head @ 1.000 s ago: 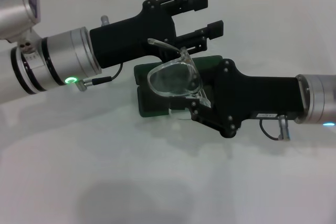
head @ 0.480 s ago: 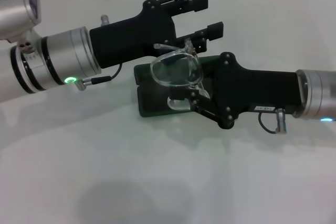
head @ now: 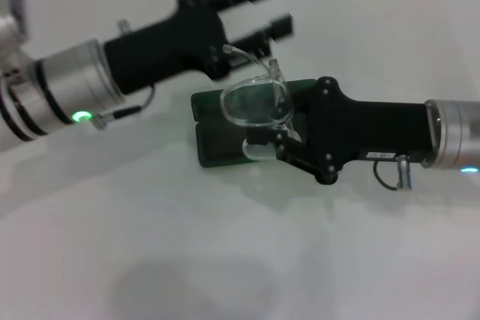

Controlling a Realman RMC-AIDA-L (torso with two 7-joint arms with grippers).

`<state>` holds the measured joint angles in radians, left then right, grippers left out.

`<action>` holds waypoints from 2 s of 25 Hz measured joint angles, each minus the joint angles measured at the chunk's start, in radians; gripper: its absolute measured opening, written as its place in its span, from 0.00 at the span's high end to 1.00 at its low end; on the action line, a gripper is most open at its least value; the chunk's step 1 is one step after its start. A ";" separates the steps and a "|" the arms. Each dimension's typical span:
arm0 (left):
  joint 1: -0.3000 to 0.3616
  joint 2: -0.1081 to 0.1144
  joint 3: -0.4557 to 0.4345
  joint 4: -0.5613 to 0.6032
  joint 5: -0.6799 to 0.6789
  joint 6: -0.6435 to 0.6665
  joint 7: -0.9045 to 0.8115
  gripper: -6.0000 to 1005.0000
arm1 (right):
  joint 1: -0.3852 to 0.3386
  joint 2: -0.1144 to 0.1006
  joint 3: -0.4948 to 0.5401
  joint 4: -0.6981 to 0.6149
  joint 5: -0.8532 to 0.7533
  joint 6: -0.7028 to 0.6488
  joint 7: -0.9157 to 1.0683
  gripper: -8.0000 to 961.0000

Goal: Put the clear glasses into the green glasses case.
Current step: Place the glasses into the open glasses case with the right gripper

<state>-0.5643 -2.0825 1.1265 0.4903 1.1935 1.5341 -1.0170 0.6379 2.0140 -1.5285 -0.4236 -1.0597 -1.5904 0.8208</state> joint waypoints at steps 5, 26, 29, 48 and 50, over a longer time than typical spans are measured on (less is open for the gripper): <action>0.082 -0.002 -0.177 -0.005 -0.087 -0.006 0.043 0.35 | -0.009 -0.016 0.008 -0.046 -0.016 0.051 0.006 0.84; 0.187 -0.004 -0.332 -0.154 -0.091 -0.076 0.179 0.35 | -0.074 0.011 -0.302 -0.843 -1.069 0.722 0.851 0.83; 0.185 -0.004 -0.328 -0.157 -0.089 -0.087 0.181 0.35 | -0.060 0.012 -0.350 -0.824 -1.123 0.766 0.886 0.83; 0.172 -0.003 -0.327 -0.168 -0.086 -0.102 0.181 0.35 | -0.076 0.014 -0.572 -0.758 -1.195 1.062 0.909 0.81; 0.172 -0.003 -0.327 -0.168 -0.086 -0.102 0.181 0.35 | -0.076 0.014 -0.571 -0.763 -1.197 1.059 0.925 0.81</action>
<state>-0.3927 -2.0855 0.7992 0.3221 1.1076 1.4325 -0.8359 0.5615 2.0278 -2.0993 -1.1864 -2.2563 -0.5317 1.7456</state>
